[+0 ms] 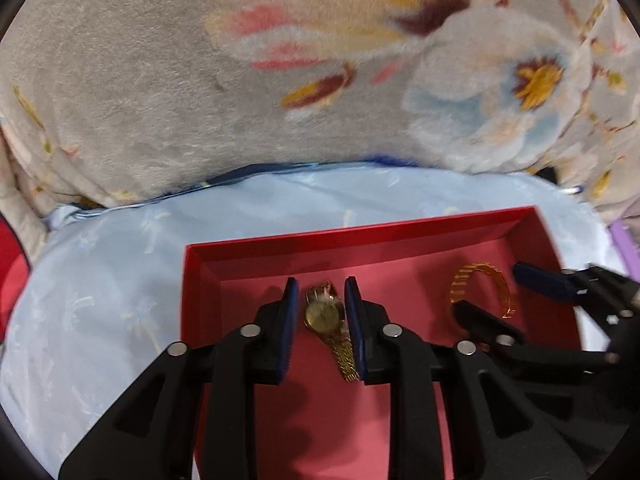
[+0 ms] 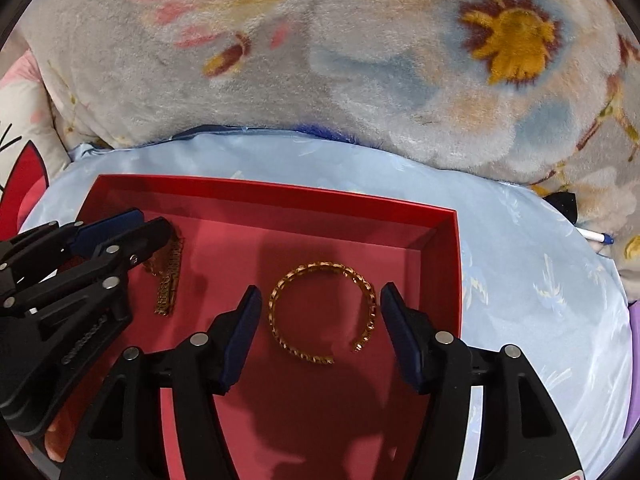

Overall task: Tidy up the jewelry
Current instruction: 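Carry watch and cuff into the red box and open both grippers, then move both grippers back over the remaining jewelry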

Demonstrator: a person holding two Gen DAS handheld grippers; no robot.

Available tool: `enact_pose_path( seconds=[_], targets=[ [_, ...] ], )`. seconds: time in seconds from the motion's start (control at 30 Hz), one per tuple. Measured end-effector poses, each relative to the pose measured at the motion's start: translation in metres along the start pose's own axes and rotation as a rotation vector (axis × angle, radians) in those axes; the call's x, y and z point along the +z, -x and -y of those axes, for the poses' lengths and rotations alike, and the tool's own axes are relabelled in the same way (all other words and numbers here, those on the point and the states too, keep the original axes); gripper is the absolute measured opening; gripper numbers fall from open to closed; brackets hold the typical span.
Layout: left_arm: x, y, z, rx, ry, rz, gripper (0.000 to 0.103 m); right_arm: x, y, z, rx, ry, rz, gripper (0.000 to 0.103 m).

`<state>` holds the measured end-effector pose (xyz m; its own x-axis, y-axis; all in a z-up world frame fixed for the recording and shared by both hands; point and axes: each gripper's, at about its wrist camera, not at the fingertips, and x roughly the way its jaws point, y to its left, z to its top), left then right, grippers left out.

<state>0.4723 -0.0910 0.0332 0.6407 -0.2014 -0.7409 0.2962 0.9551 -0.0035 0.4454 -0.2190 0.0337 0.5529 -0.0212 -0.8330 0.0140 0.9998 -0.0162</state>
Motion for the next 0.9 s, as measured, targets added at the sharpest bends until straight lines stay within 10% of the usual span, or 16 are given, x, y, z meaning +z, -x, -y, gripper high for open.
enact_pose_path(
  seconds=[0.47,0.9],
  targets=[
    [-0.004,0.085,-0.03,-0.025,0.049,0.126,0.069,-0.032,0.084,0.021,0.131,-0.084,0.143,0.067],
    [-0.15,0.195,-0.066,0.005,0.054,0.046,0.074,-0.21,0.18,0.017,0.081,-0.067,0.121,0.073]
  ],
)
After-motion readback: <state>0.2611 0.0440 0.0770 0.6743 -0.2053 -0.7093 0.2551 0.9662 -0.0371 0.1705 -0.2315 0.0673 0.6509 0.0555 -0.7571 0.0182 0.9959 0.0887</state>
